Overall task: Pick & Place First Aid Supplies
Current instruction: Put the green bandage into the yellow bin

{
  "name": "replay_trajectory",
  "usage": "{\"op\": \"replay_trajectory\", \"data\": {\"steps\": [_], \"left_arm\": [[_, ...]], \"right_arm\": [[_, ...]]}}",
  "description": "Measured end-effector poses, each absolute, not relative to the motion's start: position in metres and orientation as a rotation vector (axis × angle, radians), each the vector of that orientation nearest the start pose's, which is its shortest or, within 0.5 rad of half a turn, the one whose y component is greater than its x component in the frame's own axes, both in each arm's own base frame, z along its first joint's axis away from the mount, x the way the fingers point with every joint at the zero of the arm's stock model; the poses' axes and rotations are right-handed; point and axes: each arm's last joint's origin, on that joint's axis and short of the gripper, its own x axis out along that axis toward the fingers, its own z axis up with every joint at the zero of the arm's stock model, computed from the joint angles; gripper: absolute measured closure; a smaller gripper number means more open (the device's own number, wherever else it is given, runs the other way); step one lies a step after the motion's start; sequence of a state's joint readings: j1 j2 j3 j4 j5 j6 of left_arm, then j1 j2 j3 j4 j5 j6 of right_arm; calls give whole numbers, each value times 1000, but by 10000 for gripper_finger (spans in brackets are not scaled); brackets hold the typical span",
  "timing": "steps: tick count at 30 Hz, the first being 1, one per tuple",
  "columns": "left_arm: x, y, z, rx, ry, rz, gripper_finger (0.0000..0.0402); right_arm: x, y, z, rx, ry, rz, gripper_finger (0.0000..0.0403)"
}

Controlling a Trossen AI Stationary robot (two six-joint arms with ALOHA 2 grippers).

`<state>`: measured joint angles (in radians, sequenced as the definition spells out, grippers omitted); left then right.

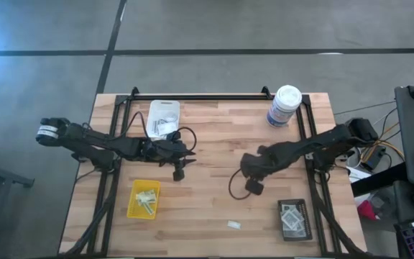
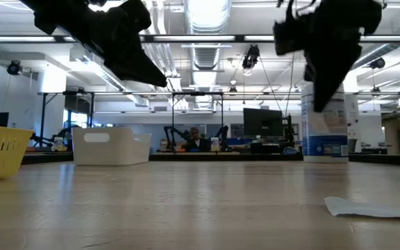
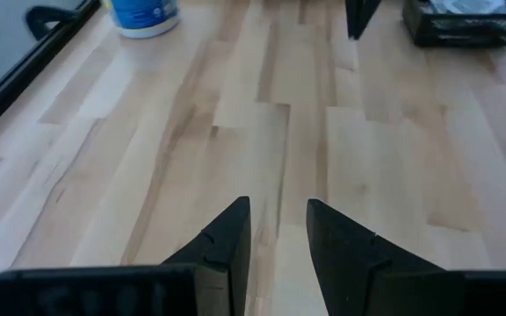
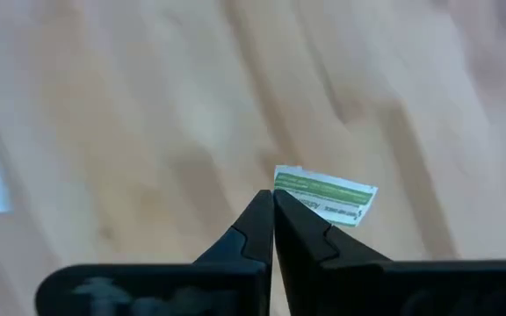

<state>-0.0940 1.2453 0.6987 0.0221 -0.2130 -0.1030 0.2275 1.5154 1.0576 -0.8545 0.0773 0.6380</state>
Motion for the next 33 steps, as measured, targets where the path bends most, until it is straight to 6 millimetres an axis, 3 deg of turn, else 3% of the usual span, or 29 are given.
{"op": "replay_trajectory", "data": {"steps": [10,21,33], "left_arm": [[260,-27,230,34,440,-97,294],[253,-28,218,29,215,-183,294],[251,-31,218,20,160,-287,294]], "right_arm": [[296,82,220,286,942,114,395],[311,86,235,181,694,229,395],[327,90,252,59,404,304,394]]}}
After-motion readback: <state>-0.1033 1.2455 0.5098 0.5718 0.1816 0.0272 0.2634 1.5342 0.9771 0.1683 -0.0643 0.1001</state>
